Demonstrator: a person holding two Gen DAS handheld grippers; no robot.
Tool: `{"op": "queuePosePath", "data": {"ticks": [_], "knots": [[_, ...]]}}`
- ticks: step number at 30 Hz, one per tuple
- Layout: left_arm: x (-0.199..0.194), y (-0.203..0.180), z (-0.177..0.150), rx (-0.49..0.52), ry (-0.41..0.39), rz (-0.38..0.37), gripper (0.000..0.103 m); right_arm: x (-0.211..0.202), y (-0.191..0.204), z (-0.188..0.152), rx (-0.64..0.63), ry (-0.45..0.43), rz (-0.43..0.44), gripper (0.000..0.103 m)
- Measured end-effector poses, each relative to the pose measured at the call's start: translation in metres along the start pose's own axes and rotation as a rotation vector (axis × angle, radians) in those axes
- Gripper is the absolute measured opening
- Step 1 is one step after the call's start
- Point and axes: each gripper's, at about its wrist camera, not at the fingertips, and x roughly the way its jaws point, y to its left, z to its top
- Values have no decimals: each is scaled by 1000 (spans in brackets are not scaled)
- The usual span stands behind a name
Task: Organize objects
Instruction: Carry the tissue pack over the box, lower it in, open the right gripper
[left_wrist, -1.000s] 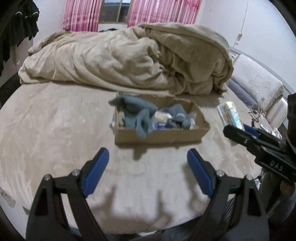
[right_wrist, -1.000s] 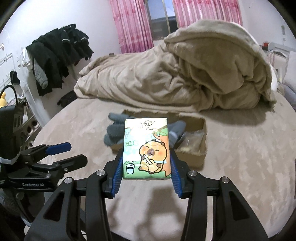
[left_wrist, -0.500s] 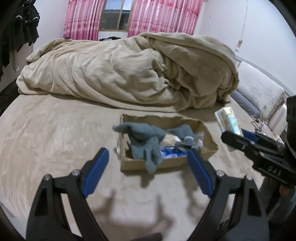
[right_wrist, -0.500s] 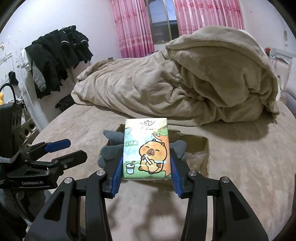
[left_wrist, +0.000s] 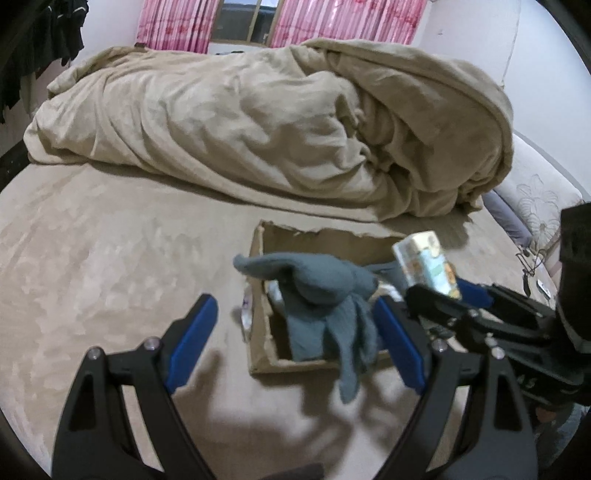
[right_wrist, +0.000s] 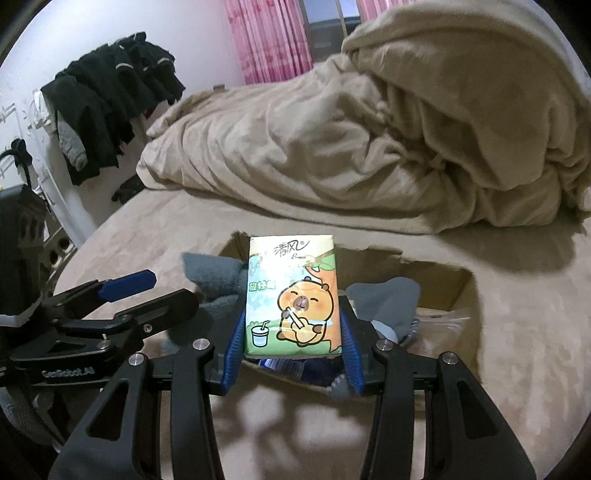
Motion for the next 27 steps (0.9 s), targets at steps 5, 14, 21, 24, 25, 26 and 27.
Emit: {"op": "queuePosePath", "data": {"ticks": [5,14,21,24,25,26,27], "knots": [[10,9,1,-16,1,11,88,30,-7,-1,17,36,-11,48],[34,25,-1,-36,33,46,88,51,-12,-7,38,62,-49,48],[12,18,-1,-27,3,48,88,37,-11,-7,46,48,-49,73],[-2,12,-1,-15,-10,50,88,24,-10,-8,46,30,-50,81],[-6,10,-1,-12,-15,50,88,18,-10,-8,49,22,-51,81],[-11,8,-2,-7,-19,51,88,12,-10,-9,51,16,-52,81],[-15,6,-2,-3,-22,53,88,8,-10,-9,52,12,-52,81]]}}
